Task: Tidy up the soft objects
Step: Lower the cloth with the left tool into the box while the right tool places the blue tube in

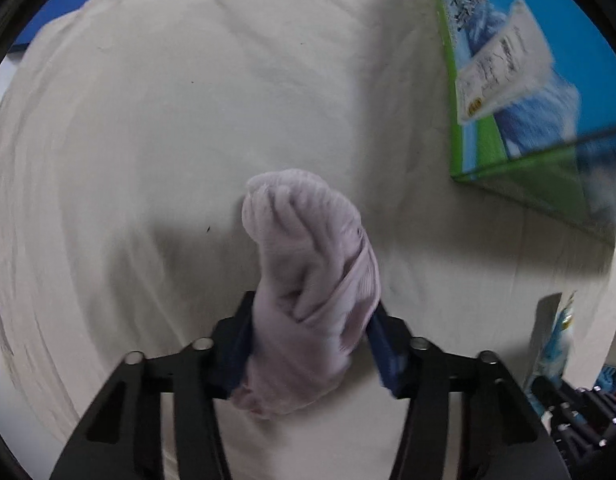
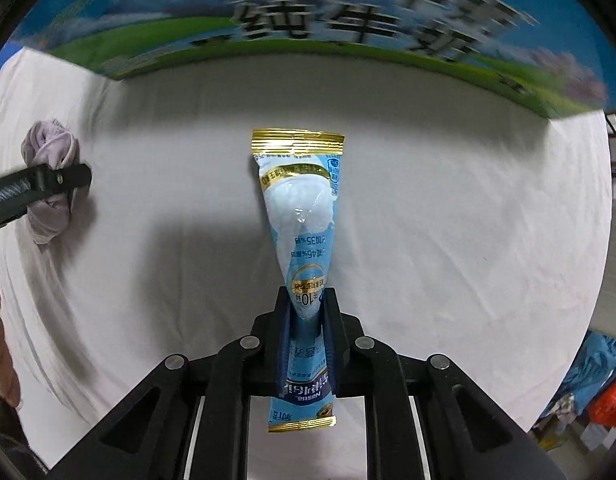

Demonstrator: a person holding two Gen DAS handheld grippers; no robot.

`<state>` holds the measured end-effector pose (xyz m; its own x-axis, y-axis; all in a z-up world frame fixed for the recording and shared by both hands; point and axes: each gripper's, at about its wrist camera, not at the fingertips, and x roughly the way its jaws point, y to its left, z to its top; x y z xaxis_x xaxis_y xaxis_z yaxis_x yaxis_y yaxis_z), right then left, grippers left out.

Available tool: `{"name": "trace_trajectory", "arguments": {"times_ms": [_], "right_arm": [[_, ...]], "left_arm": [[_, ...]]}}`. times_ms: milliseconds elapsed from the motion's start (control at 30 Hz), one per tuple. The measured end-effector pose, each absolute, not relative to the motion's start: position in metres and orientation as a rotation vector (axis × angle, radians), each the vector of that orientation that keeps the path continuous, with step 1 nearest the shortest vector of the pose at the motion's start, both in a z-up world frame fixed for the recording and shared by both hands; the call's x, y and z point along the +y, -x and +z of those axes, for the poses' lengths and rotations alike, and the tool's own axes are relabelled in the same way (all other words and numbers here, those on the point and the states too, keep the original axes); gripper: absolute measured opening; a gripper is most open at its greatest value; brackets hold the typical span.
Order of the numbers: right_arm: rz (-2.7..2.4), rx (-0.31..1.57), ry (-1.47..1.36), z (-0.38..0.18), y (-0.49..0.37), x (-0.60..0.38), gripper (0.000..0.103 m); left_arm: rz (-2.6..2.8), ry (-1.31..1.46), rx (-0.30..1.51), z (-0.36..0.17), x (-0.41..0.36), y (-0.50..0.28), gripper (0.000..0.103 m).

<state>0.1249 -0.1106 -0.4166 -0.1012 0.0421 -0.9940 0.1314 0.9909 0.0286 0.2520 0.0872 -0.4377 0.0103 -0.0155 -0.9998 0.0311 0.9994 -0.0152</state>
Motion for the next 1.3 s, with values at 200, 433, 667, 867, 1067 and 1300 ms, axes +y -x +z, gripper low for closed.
{"name": "trace_trajectory", "arguments": {"times_ms": [200, 433, 667, 867, 1067, 1300], "right_arm": [[-0.037, 1.636, -0.174, -0.395, -0.110, -0.125, 0.014], [0.046, 1.552, -0.186, -0.347, -0.110, -0.151, 0.014], [0.090, 1.436, -0.189, -0.271, -0.129, -0.168, 0.014], [0.104, 1.360, -0.231, -0.224, -0.136, -0.184, 0.014], [0.106, 1.305, -0.327, -0.197, -0.170, -0.193, 0.014], [0.117, 1.294, -0.286, -0.200, -0.247, -0.199, 0.014]], "left_arm": [[-0.020, -0.010, 1.535, -0.421, 0.080, -0.212, 0.035], [-0.113, 0.035, 1.430, -0.355, 0.047, -0.159, 0.035], [-0.200, 0.047, 1.291, -0.276, 0.019, -0.152, 0.035], [-0.249, 0.061, 1.225, -0.235, 0.008, -0.173, 0.035], [-0.291, 0.076, 1.211, -0.216, -0.014, -0.225, 0.035], [-0.286, 0.208, 1.351, -0.246, -0.010, -0.302, 0.035]]}}
